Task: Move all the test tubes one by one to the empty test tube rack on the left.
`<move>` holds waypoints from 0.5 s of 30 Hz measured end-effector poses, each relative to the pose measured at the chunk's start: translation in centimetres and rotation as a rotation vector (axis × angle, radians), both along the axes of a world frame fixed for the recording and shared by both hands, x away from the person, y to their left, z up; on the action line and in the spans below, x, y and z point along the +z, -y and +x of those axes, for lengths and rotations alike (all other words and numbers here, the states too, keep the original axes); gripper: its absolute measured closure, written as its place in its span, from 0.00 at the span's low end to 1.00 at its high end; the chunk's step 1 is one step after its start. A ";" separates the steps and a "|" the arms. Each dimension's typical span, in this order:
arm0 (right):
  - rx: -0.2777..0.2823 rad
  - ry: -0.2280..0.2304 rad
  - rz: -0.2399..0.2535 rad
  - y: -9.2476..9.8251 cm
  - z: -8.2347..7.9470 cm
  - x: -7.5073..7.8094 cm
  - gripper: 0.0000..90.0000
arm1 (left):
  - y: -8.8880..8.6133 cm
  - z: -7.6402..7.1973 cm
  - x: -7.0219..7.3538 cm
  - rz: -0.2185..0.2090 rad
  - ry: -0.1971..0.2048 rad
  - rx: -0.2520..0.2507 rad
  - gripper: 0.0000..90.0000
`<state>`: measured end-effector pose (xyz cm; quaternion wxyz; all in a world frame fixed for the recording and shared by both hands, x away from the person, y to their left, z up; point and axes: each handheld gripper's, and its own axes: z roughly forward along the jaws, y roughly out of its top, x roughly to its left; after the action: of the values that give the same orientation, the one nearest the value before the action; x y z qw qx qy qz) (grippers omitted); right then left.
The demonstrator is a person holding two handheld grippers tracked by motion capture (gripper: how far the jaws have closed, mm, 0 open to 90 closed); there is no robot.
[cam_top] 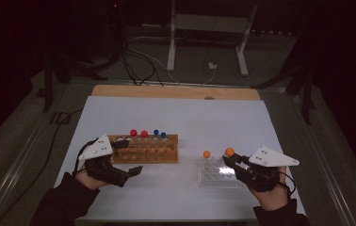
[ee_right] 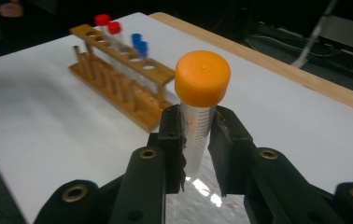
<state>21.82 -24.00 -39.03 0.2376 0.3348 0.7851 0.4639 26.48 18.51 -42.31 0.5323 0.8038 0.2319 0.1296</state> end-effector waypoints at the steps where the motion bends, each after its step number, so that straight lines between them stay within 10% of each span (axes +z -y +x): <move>1: 0.009 -0.001 0.000 -0.3 -0.1 0.0 0.83 | 0.0 0.0 0.0 -0.001 -0.002 -0.002 0.03; 15: 0.144 -0.038 -0.009 -4.2 -0.2 -1.3 0.83 | 1.0 -0.4 0.1 0.006 -0.009 -0.036 0.03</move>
<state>21.58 -19.82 -40.29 0.1900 0.2850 0.8136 0.4697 26.08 17.56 -42.25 0.5309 0.8101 0.2194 0.1171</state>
